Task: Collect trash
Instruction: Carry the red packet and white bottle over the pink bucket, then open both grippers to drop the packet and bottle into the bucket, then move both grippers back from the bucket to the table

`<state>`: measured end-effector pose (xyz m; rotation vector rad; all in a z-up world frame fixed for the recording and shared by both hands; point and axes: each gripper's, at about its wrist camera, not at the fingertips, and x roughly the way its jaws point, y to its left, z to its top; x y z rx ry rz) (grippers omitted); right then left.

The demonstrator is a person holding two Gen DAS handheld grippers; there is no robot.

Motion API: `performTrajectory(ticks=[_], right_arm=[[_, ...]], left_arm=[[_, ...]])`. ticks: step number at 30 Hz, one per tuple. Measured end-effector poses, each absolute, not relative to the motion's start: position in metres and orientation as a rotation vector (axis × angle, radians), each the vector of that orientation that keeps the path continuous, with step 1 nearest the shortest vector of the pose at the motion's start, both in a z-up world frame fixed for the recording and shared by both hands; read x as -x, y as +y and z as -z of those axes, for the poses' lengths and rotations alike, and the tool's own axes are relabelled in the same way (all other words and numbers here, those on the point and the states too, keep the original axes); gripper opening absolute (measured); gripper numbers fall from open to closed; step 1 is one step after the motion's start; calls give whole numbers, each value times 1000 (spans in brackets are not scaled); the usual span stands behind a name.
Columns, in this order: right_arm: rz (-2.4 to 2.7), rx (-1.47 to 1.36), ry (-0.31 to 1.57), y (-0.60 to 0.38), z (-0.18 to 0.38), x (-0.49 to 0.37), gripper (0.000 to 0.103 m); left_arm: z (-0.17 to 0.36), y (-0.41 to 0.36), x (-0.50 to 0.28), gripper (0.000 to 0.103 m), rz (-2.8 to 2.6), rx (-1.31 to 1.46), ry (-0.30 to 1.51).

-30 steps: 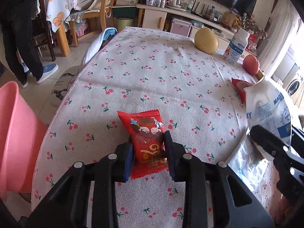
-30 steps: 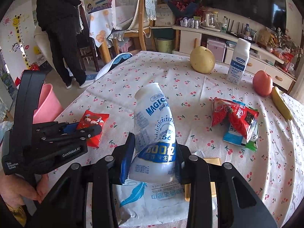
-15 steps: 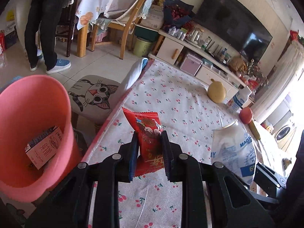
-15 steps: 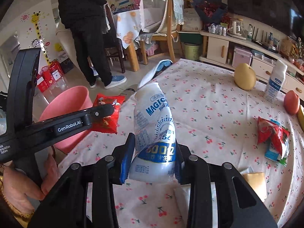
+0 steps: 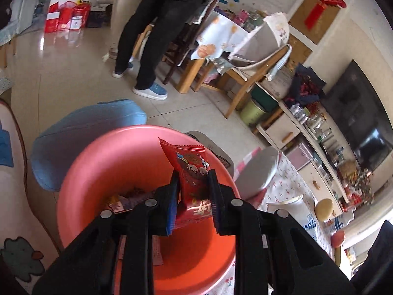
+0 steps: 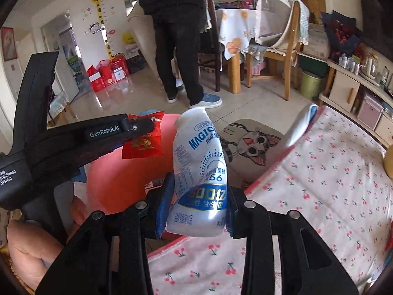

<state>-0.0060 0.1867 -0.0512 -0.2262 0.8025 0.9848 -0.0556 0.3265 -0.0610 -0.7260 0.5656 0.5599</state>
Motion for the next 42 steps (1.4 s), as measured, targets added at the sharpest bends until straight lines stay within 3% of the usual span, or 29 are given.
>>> performTrajectory(ticks=[9,11,13,19,31,42], right_arm=[[-1015,323,816,237,70,18,39],[-992,330,795,234,71,20,61],[-969,308,754,225,69,22,75],[-875,236,706,179,56,19,89],[-751,184,708,89,53,25,91],[-634,121,615,11,41,23,98]], left_arm=[[75,356,59,28,-632,787,617],[76,356,57,41,-656,788,626],[75,356,57,58,-674,778,616],[71,342,50,81,-666,696,584],[53,287,36,89,-481,566,418],[48,224,8,91,-316,418,554]])
